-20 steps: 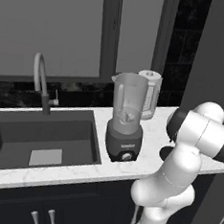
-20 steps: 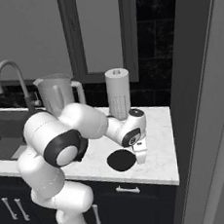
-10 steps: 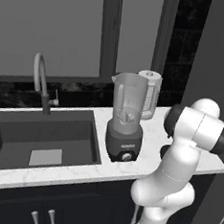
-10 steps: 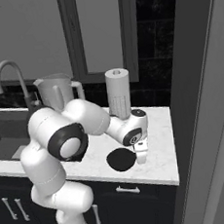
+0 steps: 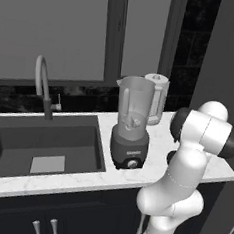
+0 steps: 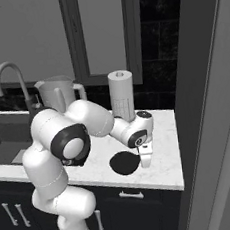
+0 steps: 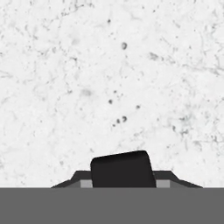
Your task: Close the lid blender by securely placing the lid on top.
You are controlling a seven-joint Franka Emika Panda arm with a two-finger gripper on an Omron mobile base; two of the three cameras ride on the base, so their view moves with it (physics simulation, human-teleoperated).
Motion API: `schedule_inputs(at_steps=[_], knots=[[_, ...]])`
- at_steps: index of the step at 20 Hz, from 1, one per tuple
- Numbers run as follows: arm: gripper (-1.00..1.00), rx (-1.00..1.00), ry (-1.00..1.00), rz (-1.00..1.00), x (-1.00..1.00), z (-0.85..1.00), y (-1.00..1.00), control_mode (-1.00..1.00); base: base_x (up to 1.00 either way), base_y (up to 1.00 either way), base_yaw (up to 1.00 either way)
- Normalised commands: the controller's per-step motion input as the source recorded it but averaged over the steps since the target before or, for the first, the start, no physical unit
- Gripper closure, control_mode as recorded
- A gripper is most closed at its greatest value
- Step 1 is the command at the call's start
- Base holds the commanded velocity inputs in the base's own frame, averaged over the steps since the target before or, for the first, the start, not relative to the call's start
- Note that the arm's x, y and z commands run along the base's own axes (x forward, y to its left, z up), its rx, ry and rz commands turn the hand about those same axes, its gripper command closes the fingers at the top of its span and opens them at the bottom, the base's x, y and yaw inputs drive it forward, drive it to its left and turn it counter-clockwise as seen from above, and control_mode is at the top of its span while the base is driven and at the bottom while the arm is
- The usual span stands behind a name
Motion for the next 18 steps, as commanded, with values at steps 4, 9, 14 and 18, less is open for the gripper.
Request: schedule_inputs(at_steps=[4, 9, 14, 18], knots=[[1.0, 0.0, 0.0, 0.0, 0.0, 0.0, 0.0, -1.0, 0.0, 0.0, 0.0], [1.0, 0.0, 0.0, 0.0, 0.0, 0.0, 0.0, -1.0, 0.0, 0.0, 0.0], [1.0, -0.03, 0.0, -0.02, -0.2, 0.02, 0.37, -1.0, 0.0, 0.0, 0.0], [1.0, -0.05, 0.0, -0.07, -0.22, 0.18, 0.47, -1.0, 0.0, 0.0, 0.0]])
